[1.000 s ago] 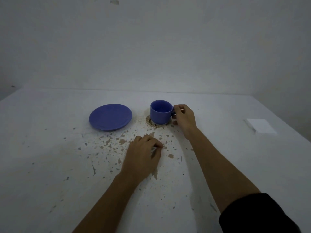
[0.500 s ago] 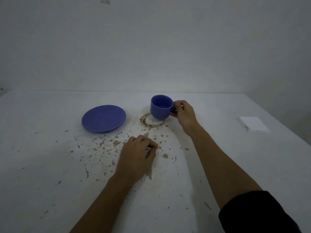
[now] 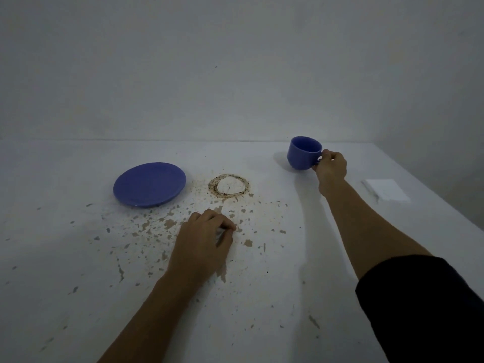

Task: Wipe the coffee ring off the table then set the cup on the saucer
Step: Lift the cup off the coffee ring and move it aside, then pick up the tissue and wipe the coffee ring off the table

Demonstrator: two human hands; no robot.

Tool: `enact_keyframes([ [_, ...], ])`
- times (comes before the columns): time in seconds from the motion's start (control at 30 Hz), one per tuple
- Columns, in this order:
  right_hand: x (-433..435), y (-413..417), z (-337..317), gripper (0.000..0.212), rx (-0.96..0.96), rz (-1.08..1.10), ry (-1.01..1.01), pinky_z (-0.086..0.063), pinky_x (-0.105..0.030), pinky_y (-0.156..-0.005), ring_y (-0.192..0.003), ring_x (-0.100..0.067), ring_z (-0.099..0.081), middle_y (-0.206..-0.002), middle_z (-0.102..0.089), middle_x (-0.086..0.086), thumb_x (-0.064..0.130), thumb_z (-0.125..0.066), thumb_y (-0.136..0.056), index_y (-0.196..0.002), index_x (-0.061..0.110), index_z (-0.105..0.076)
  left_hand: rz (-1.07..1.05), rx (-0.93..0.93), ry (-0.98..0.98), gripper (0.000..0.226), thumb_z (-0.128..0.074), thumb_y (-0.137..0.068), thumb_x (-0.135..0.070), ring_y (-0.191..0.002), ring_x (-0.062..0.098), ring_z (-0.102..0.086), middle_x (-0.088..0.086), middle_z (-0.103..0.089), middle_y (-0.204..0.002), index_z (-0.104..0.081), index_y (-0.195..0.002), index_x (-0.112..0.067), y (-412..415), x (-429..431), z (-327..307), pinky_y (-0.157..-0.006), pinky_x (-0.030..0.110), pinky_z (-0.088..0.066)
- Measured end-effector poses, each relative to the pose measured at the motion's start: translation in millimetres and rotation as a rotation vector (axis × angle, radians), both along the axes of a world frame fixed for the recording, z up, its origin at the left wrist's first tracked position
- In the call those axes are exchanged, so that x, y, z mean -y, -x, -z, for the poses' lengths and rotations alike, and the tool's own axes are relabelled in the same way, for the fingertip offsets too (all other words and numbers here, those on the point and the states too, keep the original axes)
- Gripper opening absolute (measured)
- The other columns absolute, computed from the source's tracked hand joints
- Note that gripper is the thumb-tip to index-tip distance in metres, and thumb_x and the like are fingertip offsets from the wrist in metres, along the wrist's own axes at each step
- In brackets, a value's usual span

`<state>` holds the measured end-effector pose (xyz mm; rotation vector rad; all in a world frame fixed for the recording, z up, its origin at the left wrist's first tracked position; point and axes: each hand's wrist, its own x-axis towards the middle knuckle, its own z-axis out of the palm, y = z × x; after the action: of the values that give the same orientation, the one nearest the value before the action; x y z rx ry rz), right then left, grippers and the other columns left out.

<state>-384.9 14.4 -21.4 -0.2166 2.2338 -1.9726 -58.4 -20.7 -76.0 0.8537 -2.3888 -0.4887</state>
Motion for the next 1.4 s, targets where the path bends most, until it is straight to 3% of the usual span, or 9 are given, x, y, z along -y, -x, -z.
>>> enact_keyframes([
  [0.47, -1.6, 0.6, 7.9, 0.024, 0.055, 0.058, 0.033, -0.054, -0.037, -0.094, -0.105, -0.023, -0.063, -0.12, -0.063, -0.008, 0.022, -0.047, -0.099, -0.12, 0.014, -0.056, 0.023, -0.012, -0.001, 0.015, -0.055, -0.088, -0.035, -0.087, 0.009, -0.053, -0.011, -0.064, -0.097, -0.067, -0.096, -0.03, -0.3, 3.5, 3.8, -0.078, 0.024, -0.042],
  [0.67, -23.4, -10.2, 8.5, 0.029, 0.142, 0.161, 0.127, -0.053, -0.018, -0.064, -0.086, -0.017, -0.067, -0.109, -0.063, -0.003, 0.024, -0.056, -0.095, -0.122, 0.015, -0.054, 0.033, -0.017, -0.014, 0.013, -0.057, -0.088, -0.032, -0.088, 0.009, -0.052, -0.012, -0.064, -0.097, -0.068, -0.096, -0.03, -1.5, 0.8, -1.6, -0.079, 0.025, -0.042],
  [0.83, -57.0, -31.9, 14.0, 0.007, -0.052, 0.032, -0.024, -0.059, -0.034, -0.079, -0.076, -0.014, -0.062, -0.092, -0.068, -0.005, 0.018, -0.056, -0.093, -0.091, 0.018, -0.063, 0.042, 0.007, 0.017, 0.013, -0.058, -0.089, -0.028, -0.09, 0.008, -0.048, -0.011, -0.06, -0.098, -0.067, -0.097, -0.028, 15.5, -9.1, -2.6, -0.077, 0.019, -0.037],
  [0.97, -88.5, -50.0, 16.3, 0.02, -0.121, -0.098, -0.066, -0.058, -0.035, -0.08, -0.081, -0.015, -0.065, -0.083, -0.066, 0.008, 0.022, -0.056, -0.092, -0.075, 0.032, -0.058, 0.201, -0.038, 0.013, 0.014, -0.058, -0.089, -0.025, -0.091, 0.015, -0.055, -0.002, -0.064, -0.098, -0.067, -0.097, -0.02, 67.6, -40.8, -12.3, -0.079, 0.021, -0.04],
  [1.1, -114.6, -49.9, 27.9, 0.009, -0.244, -0.122, -0.176, -0.053, -0.028, -0.083, -0.087, -0.015, -0.065, -0.091, -0.066, 0.007, 0.024, -0.056, -0.093, -0.087, 0.027, -0.062, 0.29, -0.034, -0.022, 0.022, -0.055, -0.091, -0.032, -0.093, 0.015, -0.056, 0.001, -0.066, -0.102, -0.067, -0.102, -0.017, 133.7, -84.0, -20.0, -0.083, 0.025, -0.046],
  [1.23, -141.7, -29.2, 29.5, 0.007, -0.332, -0.088, -0.231, -0.042, -0.01, -0.069, -0.083, -0.009, -0.063, -0.087, -0.066, 0.01, 0.021, -0.059, -0.089, -0.087, 0.021, -0.066, 0.375, -0.001, -0.051, 0.027, -0.051, -0.093, -0.035, -0.088, 0.017, -0.057, 0.003, -0.067, -0.099, -0.067, -0.101, -0.015, 174.3, -116.1, -17.1, -0.084, 0.033, -0.051],
  [1.3, -153.7, -10.7, 29.3, 0.01, -0.367, -0.058, -0.298, -0.047, -0.018, -0.077, -0.09, -0.014, -0.063, -0.097, -0.067, 0.004, 0.024, -0.062, -0.086, -0.093, 0.018, -0.067, 0.393, 0.006, -0.031, 0.025, -0.051, -0.092, -0.033, -0.085, 0.016, -0.057, 0.003, -0.066, -0.097, -0.066, -0.1, -0.015, 181.7, -121.4, -11.8, -0.081, 0.033, -0.051],
  [1.4, -163.8, 20.3, 30.8, 0.03, -0.414, -0.005, -0.507, -0.044, -0.031, -0.09, -0.11, -0.024, -0.054, -0.12, -0.056, -0.009, 0.028, -0.065, -0.085, -0.111, 0.014, -0.061, 0.399, -0.046, -0.025, 0.016, -0.055, -0.089, -0.03, -0.08, 0.014, -0.057, -0.001, -0.065, -0.091, -0.065, -0.094, -0.019, 184.8, -116.3, -6.3, -0.076, 0.032, -0.051],
])
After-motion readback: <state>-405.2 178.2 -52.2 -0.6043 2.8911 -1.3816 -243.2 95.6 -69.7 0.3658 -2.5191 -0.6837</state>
